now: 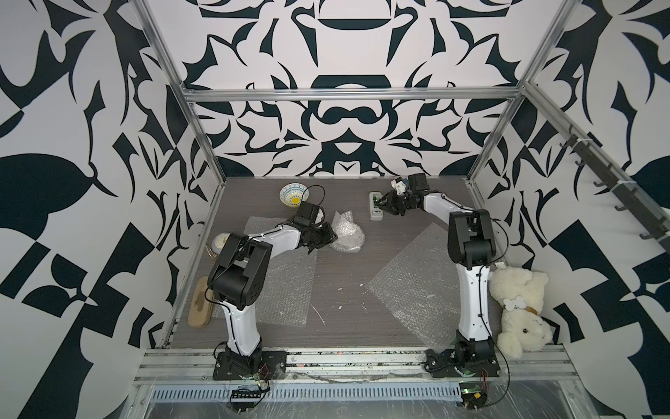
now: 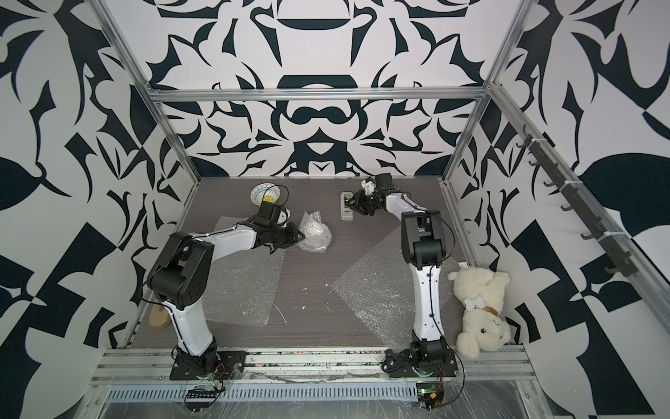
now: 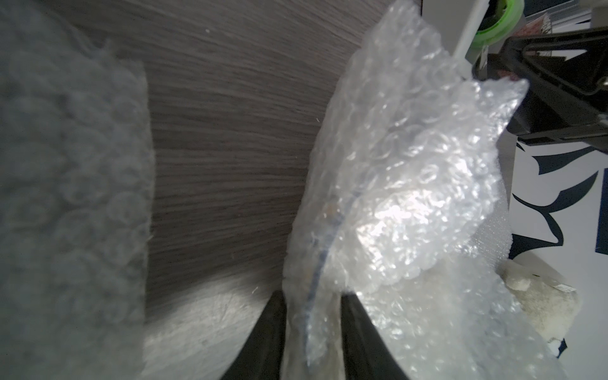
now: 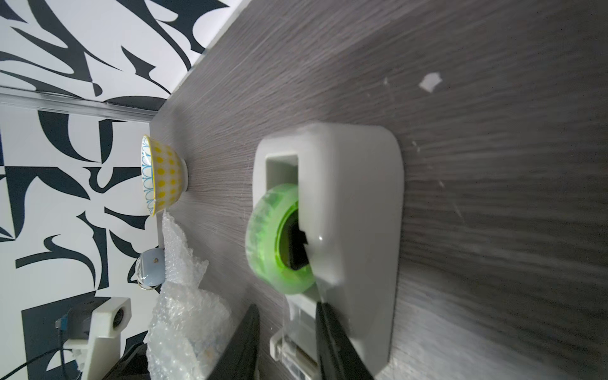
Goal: Wrap bowls in bubble wrap
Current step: Tear off the tape using the Tape Cutter.
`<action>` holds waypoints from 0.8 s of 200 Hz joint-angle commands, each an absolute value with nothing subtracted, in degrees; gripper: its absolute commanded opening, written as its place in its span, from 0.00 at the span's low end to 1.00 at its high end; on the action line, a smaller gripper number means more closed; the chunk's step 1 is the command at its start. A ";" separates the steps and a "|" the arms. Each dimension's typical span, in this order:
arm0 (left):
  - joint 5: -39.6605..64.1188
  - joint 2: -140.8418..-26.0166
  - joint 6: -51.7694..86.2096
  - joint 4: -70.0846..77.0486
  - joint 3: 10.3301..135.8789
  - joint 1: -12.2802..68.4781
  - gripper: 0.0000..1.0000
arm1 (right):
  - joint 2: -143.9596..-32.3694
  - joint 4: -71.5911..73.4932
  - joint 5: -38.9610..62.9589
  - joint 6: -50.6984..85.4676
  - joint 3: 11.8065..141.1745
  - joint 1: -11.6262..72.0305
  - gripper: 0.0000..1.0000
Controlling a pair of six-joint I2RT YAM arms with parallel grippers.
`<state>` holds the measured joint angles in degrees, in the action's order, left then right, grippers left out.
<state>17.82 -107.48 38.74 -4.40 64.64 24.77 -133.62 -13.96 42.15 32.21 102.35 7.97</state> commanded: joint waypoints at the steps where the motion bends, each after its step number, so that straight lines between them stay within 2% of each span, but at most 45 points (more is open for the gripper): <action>1: 17.58 -108.67 37.62 -6.59 65.74 24.76 0.32 | -134.37 -14.65 41.24 32.92 103.51 8.45 0.34; 66: 17.39 -108.61 37.62 -6.59 65.92 24.74 0.32 | -134.67 -16.23 41.77 33.92 103.92 8.53 0.33; 125: 16.83 -107.16 37.60 -6.10 65.93 24.76 0.32 | -135.21 -25.29 38.09 33.36 109.39 9.21 0.32; 160: 17.08 -106.81 38.06 -5.04 65.05 24.78 0.32 | -137.49 -28.01 39.33 32.26 111.97 9.62 0.31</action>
<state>17.76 -107.48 38.54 -4.97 64.97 24.77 -136.70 -23.57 40.42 33.17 110.26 9.13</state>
